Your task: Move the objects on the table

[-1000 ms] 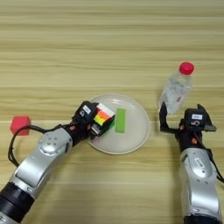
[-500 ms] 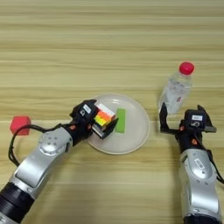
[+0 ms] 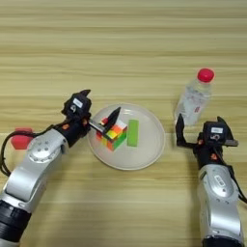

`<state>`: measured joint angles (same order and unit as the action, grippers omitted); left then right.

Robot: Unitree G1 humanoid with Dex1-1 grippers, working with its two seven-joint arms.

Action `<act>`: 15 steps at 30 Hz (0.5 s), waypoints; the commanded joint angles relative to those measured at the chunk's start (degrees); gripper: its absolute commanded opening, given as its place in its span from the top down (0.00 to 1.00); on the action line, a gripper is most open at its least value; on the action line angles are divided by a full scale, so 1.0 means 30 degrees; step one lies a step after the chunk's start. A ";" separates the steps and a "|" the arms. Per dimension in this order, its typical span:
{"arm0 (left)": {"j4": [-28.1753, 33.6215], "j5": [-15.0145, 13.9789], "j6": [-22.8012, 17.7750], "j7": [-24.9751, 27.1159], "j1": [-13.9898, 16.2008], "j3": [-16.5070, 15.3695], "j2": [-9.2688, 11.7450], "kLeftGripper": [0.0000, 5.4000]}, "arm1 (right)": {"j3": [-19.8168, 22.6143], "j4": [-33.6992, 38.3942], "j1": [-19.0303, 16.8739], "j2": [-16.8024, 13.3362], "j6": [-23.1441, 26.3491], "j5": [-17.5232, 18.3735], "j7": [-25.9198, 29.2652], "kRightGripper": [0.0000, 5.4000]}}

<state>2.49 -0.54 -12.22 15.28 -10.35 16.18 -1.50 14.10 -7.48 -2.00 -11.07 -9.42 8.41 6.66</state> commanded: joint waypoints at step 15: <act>-0.2610 -0.0283 0.4321 -0.3072 0.1167 -0.5996 0.1553 0.00 | -0.0361 0.2720 -0.1302 -0.0218 0.0478 -0.0009 0.0524 0.00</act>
<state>-3.23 -1.57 -0.53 7.02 -7.67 -0.81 2.75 13.59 -1.30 -5.11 -11.22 -9.19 8.20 7.39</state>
